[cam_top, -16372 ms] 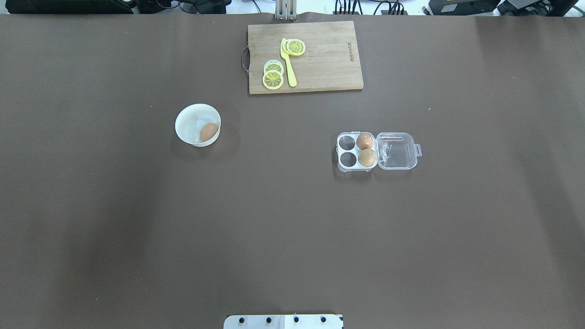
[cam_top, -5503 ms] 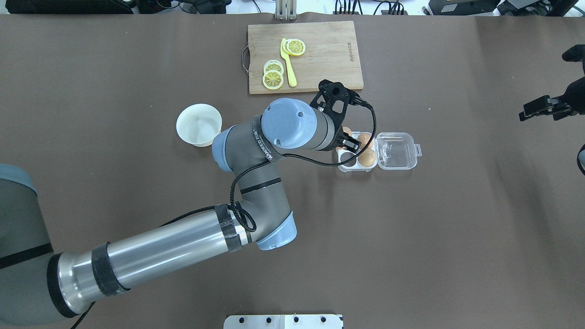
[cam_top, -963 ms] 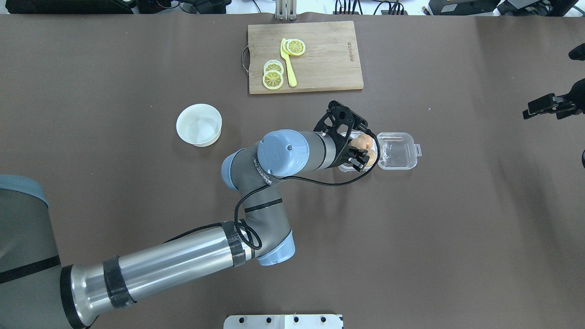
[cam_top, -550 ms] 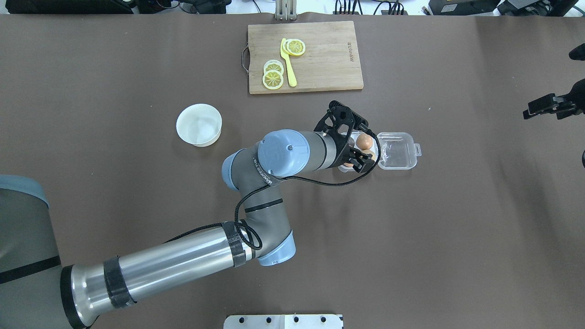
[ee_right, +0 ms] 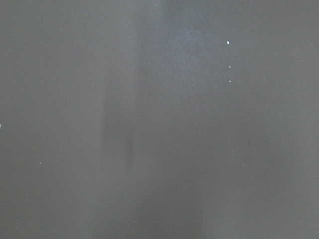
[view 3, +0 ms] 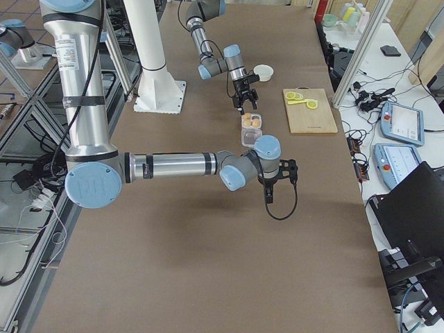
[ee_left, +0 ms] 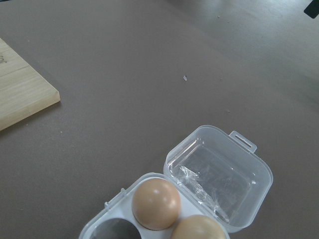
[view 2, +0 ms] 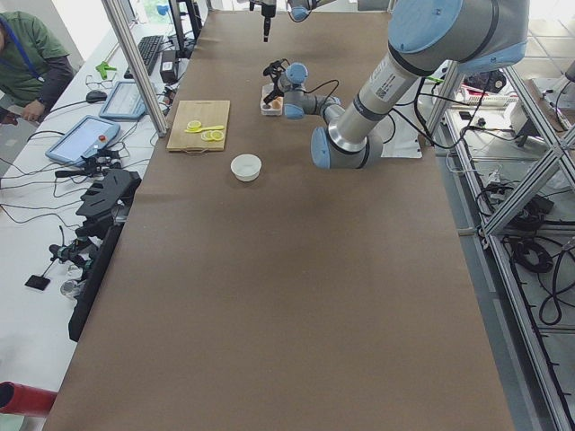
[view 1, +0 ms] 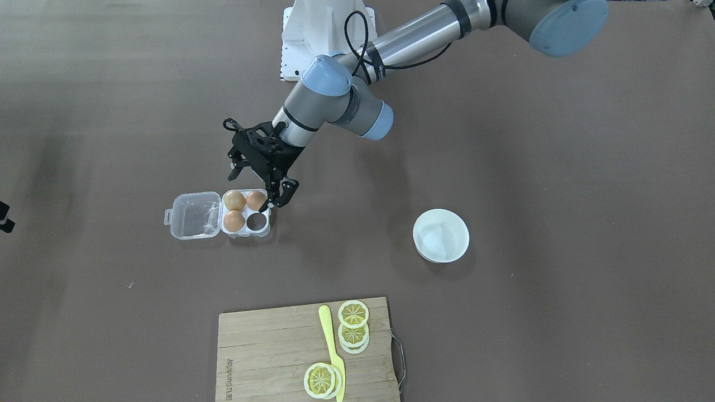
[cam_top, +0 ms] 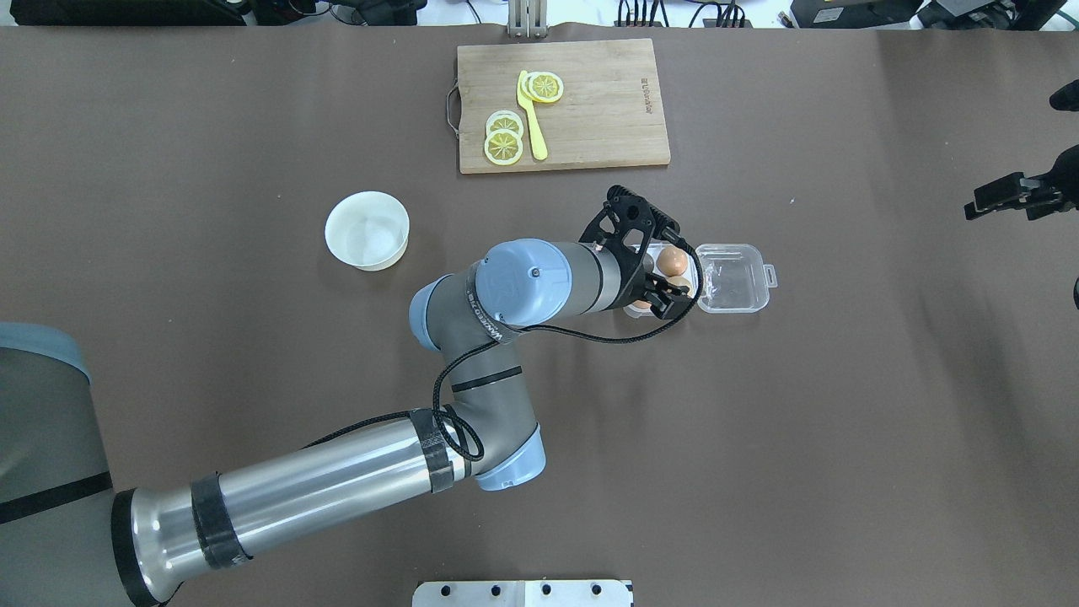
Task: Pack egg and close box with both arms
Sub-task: 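Raise the left gripper and move it to the box's near edge, then reach the right gripper to the open lid of the egg box, then grasp the lid edge with the right gripper while the left gripper steadies the box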
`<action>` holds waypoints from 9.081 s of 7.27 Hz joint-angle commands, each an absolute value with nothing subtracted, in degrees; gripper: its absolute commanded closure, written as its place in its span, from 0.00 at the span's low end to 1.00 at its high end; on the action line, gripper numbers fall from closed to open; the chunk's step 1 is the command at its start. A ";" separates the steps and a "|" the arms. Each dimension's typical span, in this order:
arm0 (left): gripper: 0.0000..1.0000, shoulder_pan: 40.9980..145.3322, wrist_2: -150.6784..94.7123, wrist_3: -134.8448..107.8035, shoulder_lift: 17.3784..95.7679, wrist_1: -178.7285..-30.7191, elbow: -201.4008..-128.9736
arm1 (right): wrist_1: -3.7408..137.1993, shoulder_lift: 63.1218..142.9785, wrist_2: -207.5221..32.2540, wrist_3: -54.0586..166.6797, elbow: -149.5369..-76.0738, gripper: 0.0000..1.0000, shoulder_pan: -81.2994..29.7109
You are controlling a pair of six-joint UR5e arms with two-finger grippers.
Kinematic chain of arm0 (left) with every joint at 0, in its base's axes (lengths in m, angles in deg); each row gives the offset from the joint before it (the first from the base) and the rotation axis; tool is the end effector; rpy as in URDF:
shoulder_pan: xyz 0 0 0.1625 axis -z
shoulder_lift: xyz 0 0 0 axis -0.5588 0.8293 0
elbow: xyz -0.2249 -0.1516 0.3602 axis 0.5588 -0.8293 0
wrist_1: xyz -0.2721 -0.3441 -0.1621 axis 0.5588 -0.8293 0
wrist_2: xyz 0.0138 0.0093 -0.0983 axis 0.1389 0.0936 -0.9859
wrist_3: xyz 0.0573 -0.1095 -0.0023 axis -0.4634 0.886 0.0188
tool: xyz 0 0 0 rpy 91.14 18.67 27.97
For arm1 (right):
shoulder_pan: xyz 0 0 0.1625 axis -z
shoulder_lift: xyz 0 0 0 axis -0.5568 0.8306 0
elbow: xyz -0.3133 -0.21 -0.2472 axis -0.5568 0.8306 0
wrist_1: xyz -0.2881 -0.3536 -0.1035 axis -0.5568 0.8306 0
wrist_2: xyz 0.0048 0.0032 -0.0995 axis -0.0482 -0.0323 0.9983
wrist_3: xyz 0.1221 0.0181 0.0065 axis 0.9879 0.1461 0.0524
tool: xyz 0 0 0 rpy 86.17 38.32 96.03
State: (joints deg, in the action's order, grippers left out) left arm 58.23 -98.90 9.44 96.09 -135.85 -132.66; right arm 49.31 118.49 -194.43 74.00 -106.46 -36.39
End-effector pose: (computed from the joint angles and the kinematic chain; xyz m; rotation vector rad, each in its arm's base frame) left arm 0.7826 -0.4931 0.0982 0.9001 1.1967 0.4272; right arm -0.1589 -0.6021 0.6294 0.1700 -0.8445 0.0420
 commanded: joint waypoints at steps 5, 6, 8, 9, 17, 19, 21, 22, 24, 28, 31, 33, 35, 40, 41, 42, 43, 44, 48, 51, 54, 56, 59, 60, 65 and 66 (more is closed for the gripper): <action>1.00 63.50 -102.78 50.07 91.56 -133.46 -135.12 | 49.31 117.62 -194.43 74.97 -106.47 0.01 -36.30; 1.00 62.63 -104.26 59.72 91.38 -133.73 -135.30 | 49.22 117.70 -195.64 74.97 -106.56 0.01 -36.30; 1.00 58.60 -104.28 67.78 90.68 -134.17 -135.21 | 49.05 118.58 -198.98 76.53 -107.43 0.01 -36.39; 1.00 57.53 -102.10 68.34 90.68 -134.17 -134.69 | 48.44 118.67 -199.78 82.29 -108.66 0.01 -36.30; 1.00 60.51 -100.84 67.90 93.40 -133.82 -130.65 | 33.86 117.71 -204.89 105.08 -111.04 0.06 -29.63; 1.00 60.42 -100.84 67.99 94.28 -133.82 -130.29 | 25.80 118.06 -203.67 112.71 -110.08 0.12 -27.35; 1.00 60.34 -100.84 67.90 94.28 -133.82 -130.29 | 16.22 117.45 -198.31 117.75 -106.84 0.12 -23.84; 1.00 60.25 -100.84 67.99 94.28 -133.82 -130.29 | 9.91 117.35 -195.07 120.81 -104.65 0.12 -21.03; 1.00 60.16 -100.93 67.99 94.28 -133.82 -130.12 | 4.50 116.65 -193.12 122.87 -101.65 0.30 -19.08; 1.00 59.72 -100.93 67.90 94.20 -133.99 -130.20 | 1.59 115.51 -186.45 127.07 -101.20 0.33 -15.57; 1.00 59.63 -100.93 67.90 94.11 -133.99 -130.20 | -6.47 114.11 -182.92 127.35 -95.24 0.33 -13.45; 1.00 59.55 -100.93 67.90 94.02 -134.08 -130.29 | -8.87 112.88 -181.60 129.63 -93.12 0.41 -12.84; 1.00 59.55 -100.93 67.90 94.02 -134.08 -130.29 | -9.40 112.44 -180.90 129.81 -92.33 0.53 -12.13; 1.00 59.55 -100.93 67.90 93.93 -134.17 -130.38 | -9.40 112.43 -180.72 129.90 -92.41 0.59 -11.69; 1.00 59.55 -100.93 67.90 93.93 -134.17 -130.38 | -9.40 112.43 -180.80 129.90 -92.50 0.61 -11.69; 1.00 59.55 -100.93 67.90 93.93 -134.17 -130.38 | -9.40 112.43 -180.89 129.90 -92.58 0.61 -11.69; 1.00 59.55 -100.93 67.90 93.93 -134.17 -130.38 | -9.49 112.43 -180.98 129.90 -92.58 0.61 -11.69; 1.00 59.55 -100.93 67.90 93.93 -134.17 -130.38 | -9.49 112.43 -181.07 129.90 -92.58 0.61 -11.69; 1.00 59.28 -100.93 67.90 93.93 -134.17 -130.56 | -10.54 112.52 -181.33 129.99 -92.50 0.62 -11.78; 1.00 59.28 -100.93 67.90 93.84 -134.52 -130.56 | -10.63 112.52 -181.59 130.07 -93.02 0.63 -11.95; 1.00 59.19 -100.93 67.90 93.76 -134.61 -130.56 | -12.38 112.87 -181.94 130.16 -93.11 0.80 -11.95; 1.00 58.93 -100.93 67.90 93.58 -135.30 -130.56 | -12.74 112.96 -183.09 130.16 -93.11 0.84 -12.30; 1.00 58.58 -100.93 67.90 93.23 -135.57 -130.56 | -15.11 113.66 -183.87 130.16 -93.20 0.84 -12.57; 1.00 58.49 -100.93 67.90 93.14 -135.92 -130.56 | -15.20 113.66 -184.66 130.16 -93.20 0.84 -12.83; 1.00 57.88 -100.93 67.90 93.14 -136.36 -130.73 | -15.20 113.58 -186.59 130.16 -93.64 0.84 -13.79; 1.00 57.88 -100.93 67.90 93.14 -136.36 -130.73 | -15.12 113.57 -186.87 130.16 -94.16 0.84 -13.89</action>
